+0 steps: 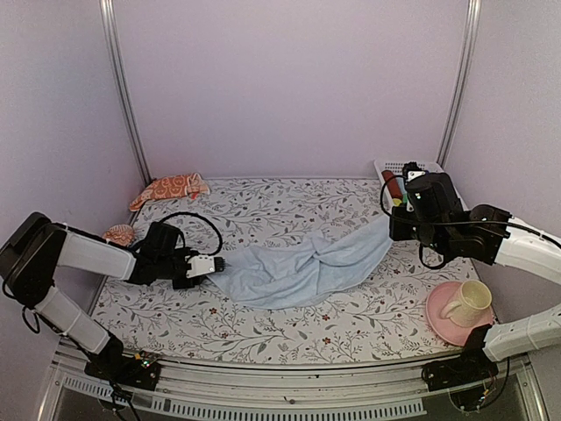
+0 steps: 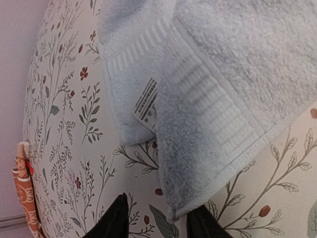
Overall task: Roll the towels
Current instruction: Pick up the towel from the center of the board, then flatten out the towel at the center of the board.
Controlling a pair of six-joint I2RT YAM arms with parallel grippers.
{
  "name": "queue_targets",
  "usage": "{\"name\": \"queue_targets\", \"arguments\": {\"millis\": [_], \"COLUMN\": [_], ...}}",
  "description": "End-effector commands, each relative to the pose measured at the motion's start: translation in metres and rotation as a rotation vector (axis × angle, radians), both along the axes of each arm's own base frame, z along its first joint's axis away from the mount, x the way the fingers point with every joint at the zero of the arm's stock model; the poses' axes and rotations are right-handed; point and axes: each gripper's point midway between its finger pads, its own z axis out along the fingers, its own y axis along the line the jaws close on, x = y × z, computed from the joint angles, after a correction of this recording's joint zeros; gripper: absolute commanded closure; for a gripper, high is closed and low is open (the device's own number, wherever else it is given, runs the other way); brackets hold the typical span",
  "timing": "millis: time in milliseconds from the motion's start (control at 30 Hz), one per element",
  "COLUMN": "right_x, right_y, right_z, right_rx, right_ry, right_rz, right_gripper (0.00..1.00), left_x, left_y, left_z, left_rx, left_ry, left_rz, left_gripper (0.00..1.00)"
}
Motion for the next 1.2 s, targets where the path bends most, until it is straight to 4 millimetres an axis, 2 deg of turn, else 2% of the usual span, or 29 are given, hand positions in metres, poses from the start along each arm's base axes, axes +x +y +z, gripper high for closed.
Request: {"name": "queue_targets", "arguments": {"millis": [0,133,167,267,333,433,533,667,800,867,1000,1100,1167], "right_x": [0.001,0.001,0.000,0.000,0.000,0.001,0.000,-0.006,-0.018,-0.026,-0.033,-0.023,-0.013], "right_y": [0.000,-0.001,-0.002,-0.002,-0.002,-0.001,0.001,0.002,0.004,0.013,0.028,0.029,0.024], "right_z": [0.002,0.003,0.003,0.006,0.007,0.013,0.019,0.029,0.047,0.058,0.080,0.091,0.095], "right_rx": [0.019,0.016,0.018,0.021,0.020,0.022,0.037,0.122,0.233,0.280,0.300,0.266,0.220], "right_ry": [-0.014,-0.016,-0.017,-0.023,-0.027,-0.036,-0.042,-0.050,-0.081,-0.102,-0.151,-0.182,-0.210], "right_rz": [-0.002,-0.002,-0.004,-0.001,0.000,0.007,0.015,0.024,0.038,0.061,0.050,-0.013,-0.084], "right_gripper": [0.98,0.98,0.98,0.98,0.98,0.98,0.98,0.98,0.98,0.98,0.98,0.98,0.98], "left_x": [-0.001,-0.002,-0.002,0.000,0.010,0.032,0.042,0.018,-0.019,-0.030,-0.033,-0.026,-0.019], "left_y": [-0.009,-0.012,-0.012,-0.012,-0.008,0.008,0.024,0.043,0.057,0.069,0.083,0.096,0.105], "left_z": [-0.001,-0.002,-0.002,-0.001,0.011,0.053,0.112,0.184,0.237,0.255,0.282,0.293,0.293], "left_rx": [0.002,-0.001,0.001,-0.003,-0.012,-0.043,-0.104,-0.231,-0.299,-0.321,-0.356,-0.351,-0.333], "left_ry": [0.027,0.035,0.038,0.046,0.013,-0.103,-0.195,-0.301,-0.423,-0.432,-0.487,-0.542,-0.563], "left_rz": [-0.020,-0.024,-0.022,0.002,0.062,0.188,0.276,0.298,0.287,0.342,0.416,0.483,0.539], "left_gripper": [0.68,0.96,1.00,1.00,1.00,1.00,1.00,1.00,1.00,1.00,1.00,1.00,1.00]}}
